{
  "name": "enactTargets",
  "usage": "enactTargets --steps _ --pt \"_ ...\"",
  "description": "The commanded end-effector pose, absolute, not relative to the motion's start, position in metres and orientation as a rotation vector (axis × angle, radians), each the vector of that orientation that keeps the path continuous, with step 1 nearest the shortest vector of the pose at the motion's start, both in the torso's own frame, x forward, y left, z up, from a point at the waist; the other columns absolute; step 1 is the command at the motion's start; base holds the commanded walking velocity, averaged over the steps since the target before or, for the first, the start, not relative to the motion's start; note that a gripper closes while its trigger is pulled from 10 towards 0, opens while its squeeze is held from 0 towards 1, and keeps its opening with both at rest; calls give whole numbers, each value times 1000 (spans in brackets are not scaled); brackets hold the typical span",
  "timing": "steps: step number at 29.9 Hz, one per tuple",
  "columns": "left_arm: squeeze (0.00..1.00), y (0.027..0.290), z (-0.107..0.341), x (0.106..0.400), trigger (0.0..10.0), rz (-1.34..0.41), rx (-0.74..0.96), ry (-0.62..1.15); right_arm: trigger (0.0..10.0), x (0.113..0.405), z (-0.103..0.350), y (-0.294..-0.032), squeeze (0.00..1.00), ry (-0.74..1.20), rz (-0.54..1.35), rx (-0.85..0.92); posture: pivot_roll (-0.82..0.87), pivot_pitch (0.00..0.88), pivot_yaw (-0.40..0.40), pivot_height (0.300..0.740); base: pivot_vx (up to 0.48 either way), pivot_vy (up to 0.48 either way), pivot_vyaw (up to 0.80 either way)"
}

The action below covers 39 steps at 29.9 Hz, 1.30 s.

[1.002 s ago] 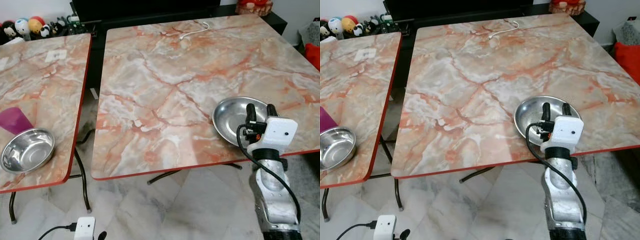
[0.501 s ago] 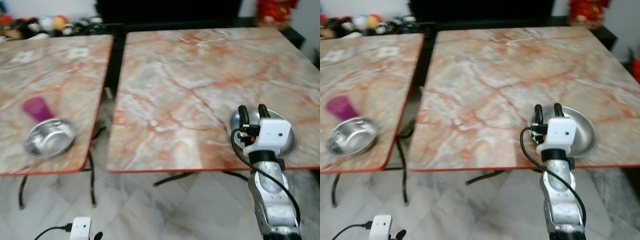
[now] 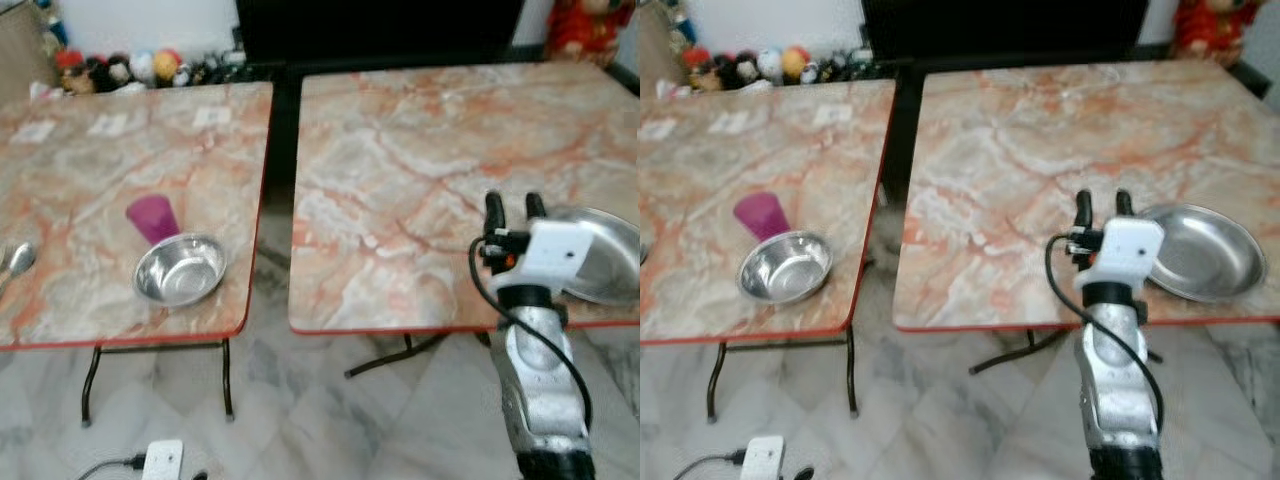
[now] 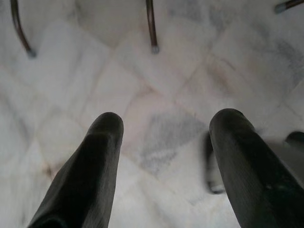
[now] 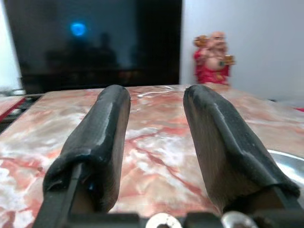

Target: Setting the table

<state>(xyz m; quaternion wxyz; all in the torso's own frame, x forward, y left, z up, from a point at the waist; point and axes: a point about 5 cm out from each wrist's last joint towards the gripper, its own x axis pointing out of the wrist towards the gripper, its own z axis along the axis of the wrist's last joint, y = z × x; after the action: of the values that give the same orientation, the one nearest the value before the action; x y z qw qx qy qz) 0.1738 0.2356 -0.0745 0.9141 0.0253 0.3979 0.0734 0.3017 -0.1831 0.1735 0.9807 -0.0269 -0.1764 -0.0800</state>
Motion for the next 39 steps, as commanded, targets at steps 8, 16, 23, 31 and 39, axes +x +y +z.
enactTargets --steps 8,16,23,31,39 --pt "0 244 -76 167 10000 179 62 844 10000 310 180 -168 0 -369 -145 -6 -102 126 60 740 0 480 0" --pt "0 242 -76 169 10000 178 57 837 10000 313 180 -165 0 -360 -141 0 -100 134 49 740 0 472 0" --pt "0 240 -76 168 10000 177 58 838 10000 315 179 -165 0 -354 -142 4 -102 137 43 740 0 0 0" --pt "0 238 -78 165 10000 176 54 841 10000 316 176 -169 0 -343 -159 -4 -101 136 41 740 0 0 51" --pt "0 238 -78 165 10000 170 58 843 10000 317 167 -173 0 -302 -178 25 -100 136 45 740 0 0 500"
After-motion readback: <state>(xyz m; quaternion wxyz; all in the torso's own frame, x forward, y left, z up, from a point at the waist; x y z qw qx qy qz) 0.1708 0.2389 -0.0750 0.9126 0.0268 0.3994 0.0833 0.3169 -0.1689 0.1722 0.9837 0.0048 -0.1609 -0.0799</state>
